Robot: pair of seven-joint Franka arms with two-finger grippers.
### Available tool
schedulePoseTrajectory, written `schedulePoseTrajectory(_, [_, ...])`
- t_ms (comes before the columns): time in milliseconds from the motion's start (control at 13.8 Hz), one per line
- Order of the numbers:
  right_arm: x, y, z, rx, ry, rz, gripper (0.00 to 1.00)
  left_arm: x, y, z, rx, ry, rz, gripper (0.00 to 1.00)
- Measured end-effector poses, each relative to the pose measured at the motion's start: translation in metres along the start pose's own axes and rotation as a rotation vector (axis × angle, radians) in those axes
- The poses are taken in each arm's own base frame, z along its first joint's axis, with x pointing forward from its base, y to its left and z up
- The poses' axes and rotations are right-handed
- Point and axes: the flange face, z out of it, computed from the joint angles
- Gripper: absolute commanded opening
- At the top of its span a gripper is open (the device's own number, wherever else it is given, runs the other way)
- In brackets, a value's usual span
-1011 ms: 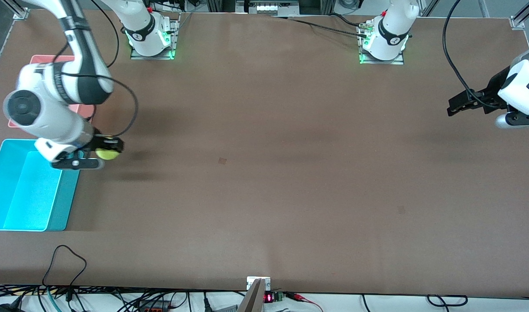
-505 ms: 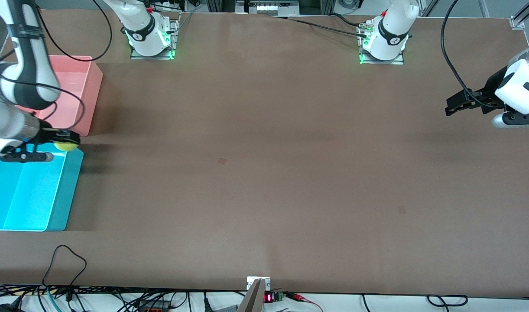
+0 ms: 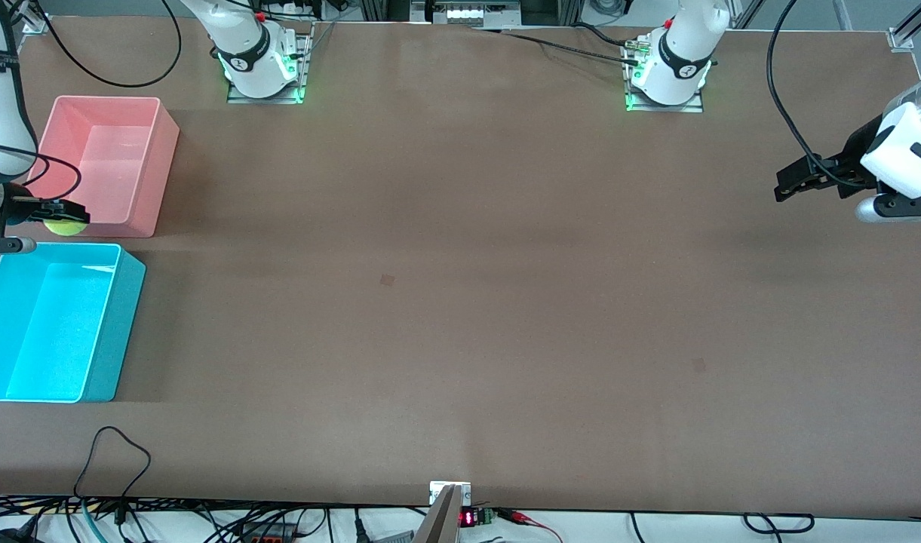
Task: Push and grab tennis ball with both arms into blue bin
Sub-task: 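Carry the tennis ball with the right gripper over the blue bin, then lower the ball into the blue bin and open the right gripper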
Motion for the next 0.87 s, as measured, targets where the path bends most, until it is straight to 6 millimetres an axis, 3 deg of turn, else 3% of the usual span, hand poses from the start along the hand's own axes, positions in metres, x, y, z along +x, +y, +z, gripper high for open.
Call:
schedulePoseTrajectory(217, [0.016,0.006,0.022,-0.019,0.025,-0.010,0.00,0.000,0.000,0.000,0.000,0.000,0.000,1.00])
schedulePoseTrajectory(433, [0.034,0.014,0.020,-0.050,0.074,-0.014,0.00,0.000,0.000,0.000,0.000,0.000,0.000,1.00])
schedulePoseTrajectory(866, [0.054,0.025,0.049,-0.084,0.118,-0.043,0.00,0.000,0.000,0.000,0.000,-0.003,0.000,1.00])
